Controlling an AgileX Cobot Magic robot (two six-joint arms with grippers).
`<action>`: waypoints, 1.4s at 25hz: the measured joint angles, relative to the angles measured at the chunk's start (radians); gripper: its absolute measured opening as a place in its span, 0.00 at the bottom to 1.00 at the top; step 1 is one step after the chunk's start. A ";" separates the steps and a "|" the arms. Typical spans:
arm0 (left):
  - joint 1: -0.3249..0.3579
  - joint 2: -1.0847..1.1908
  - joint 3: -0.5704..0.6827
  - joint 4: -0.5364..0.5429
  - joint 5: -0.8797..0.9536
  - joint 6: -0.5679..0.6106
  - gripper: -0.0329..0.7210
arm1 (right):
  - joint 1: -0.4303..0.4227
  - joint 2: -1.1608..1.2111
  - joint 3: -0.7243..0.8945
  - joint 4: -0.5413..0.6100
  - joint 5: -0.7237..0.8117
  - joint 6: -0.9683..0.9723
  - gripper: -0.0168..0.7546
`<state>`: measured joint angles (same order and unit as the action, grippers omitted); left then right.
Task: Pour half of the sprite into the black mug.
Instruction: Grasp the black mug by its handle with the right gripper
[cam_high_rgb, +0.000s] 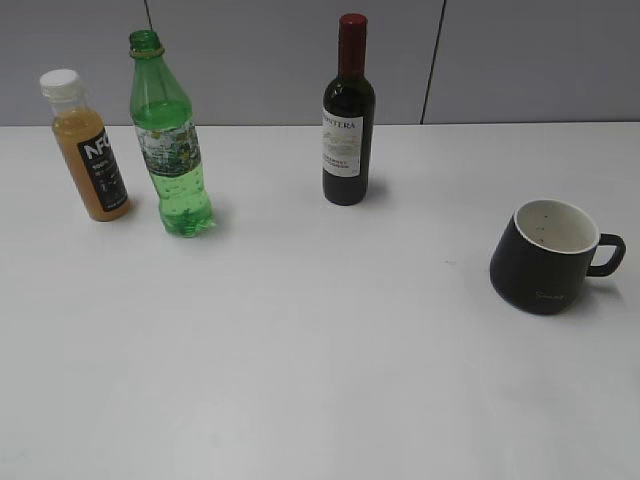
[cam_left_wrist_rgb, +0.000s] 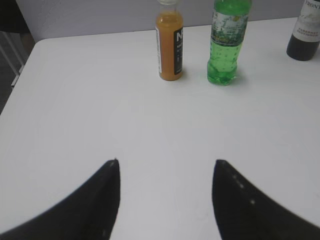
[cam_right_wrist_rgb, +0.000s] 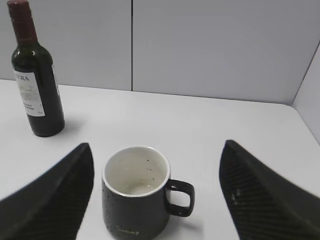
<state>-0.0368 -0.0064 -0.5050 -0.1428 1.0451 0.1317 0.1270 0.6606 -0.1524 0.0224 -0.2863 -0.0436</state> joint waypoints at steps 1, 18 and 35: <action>0.000 0.000 0.000 0.000 0.000 0.000 0.64 | 0.000 0.028 0.012 0.004 -0.048 0.000 0.79; 0.000 0.000 0.000 0.000 0.000 0.000 0.64 | 0.000 0.601 0.082 0.111 -0.706 -0.024 0.79; 0.000 0.000 0.000 0.000 0.000 0.000 0.64 | 0.000 0.995 0.155 0.223 -0.914 0.044 0.79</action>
<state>-0.0368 -0.0064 -0.5050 -0.1428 1.0451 0.1317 0.1270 1.6558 0.0027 0.2454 -1.2005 0.0000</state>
